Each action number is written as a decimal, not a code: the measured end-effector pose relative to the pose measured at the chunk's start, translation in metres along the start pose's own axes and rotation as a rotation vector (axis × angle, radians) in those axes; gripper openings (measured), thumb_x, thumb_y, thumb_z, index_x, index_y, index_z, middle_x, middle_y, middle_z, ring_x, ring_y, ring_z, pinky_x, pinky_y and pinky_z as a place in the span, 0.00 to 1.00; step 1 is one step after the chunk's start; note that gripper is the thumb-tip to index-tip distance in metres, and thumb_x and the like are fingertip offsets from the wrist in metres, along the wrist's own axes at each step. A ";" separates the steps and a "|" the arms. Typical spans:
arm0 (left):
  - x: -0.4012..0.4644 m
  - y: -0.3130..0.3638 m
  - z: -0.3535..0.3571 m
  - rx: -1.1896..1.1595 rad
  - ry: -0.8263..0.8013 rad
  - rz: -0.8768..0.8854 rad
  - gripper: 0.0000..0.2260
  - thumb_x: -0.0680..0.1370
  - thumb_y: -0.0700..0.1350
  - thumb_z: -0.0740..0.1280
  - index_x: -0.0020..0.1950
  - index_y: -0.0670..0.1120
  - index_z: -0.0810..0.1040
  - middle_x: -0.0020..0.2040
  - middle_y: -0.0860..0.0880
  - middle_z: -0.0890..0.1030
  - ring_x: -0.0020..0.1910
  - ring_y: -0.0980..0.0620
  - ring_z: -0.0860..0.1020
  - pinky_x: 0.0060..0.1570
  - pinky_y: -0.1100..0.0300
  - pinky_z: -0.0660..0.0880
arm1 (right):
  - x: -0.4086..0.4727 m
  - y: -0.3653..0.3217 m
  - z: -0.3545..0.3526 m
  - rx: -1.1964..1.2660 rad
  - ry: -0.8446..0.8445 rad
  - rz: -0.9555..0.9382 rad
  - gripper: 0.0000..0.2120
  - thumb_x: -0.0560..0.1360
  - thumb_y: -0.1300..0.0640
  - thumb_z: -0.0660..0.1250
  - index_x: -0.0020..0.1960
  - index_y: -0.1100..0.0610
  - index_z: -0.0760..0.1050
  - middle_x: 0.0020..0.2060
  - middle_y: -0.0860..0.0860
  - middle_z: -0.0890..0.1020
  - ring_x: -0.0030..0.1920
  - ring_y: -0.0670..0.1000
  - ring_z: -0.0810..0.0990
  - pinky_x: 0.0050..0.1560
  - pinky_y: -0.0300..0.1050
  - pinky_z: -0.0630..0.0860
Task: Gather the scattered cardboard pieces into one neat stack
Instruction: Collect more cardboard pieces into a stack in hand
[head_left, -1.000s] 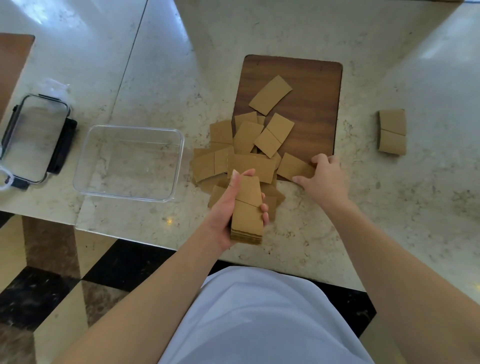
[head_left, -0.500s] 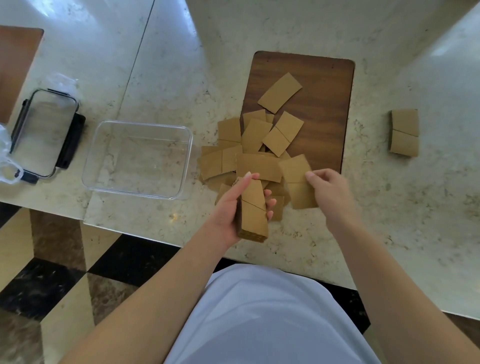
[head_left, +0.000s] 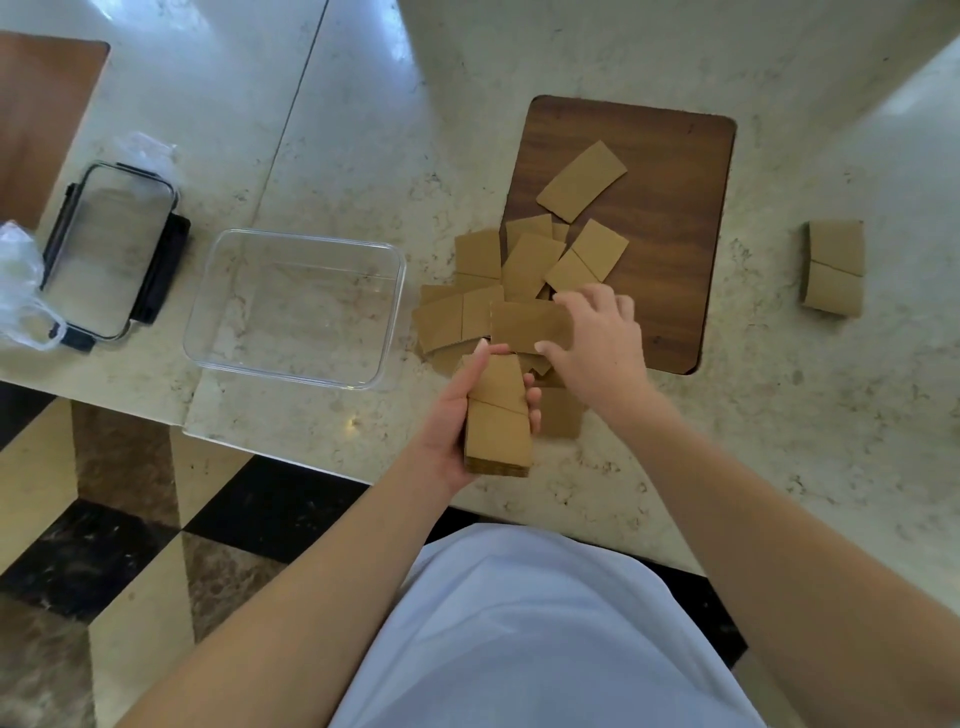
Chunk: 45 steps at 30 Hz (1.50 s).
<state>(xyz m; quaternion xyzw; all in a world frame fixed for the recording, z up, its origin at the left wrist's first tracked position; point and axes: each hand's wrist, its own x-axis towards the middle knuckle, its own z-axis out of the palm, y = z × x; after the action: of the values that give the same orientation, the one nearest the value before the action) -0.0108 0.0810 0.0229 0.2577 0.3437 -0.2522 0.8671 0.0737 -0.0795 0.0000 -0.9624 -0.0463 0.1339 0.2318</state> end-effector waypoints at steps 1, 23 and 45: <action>-0.001 0.001 -0.002 -0.018 -0.017 0.001 0.15 0.78 0.55 0.73 0.59 0.47 0.82 0.50 0.39 0.82 0.46 0.43 0.83 0.46 0.47 0.83 | 0.008 -0.002 0.003 -0.079 -0.044 -0.033 0.31 0.74 0.43 0.74 0.73 0.51 0.71 0.71 0.54 0.70 0.70 0.60 0.66 0.67 0.58 0.68; 0.000 -0.001 -0.018 -0.010 0.056 -0.030 0.17 0.79 0.52 0.71 0.64 0.45 0.78 0.52 0.37 0.83 0.46 0.41 0.83 0.47 0.47 0.81 | -0.036 -0.010 -0.022 0.272 -0.080 -0.056 0.28 0.72 0.34 0.71 0.62 0.52 0.73 0.47 0.43 0.79 0.44 0.44 0.80 0.41 0.36 0.78; -0.008 0.000 -0.032 -0.051 0.086 0.055 0.15 0.73 0.53 0.79 0.56 0.49 0.82 0.48 0.42 0.81 0.43 0.47 0.81 0.44 0.51 0.82 | -0.058 0.013 0.035 -0.197 -0.138 -0.127 0.28 0.69 0.39 0.77 0.62 0.53 0.76 0.57 0.52 0.74 0.60 0.56 0.70 0.58 0.54 0.66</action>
<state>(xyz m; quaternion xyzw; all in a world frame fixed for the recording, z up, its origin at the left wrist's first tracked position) -0.0307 0.1027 0.0083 0.2554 0.3796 -0.2085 0.8644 0.0088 -0.0850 -0.0221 -0.9641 -0.1360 0.1798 0.1406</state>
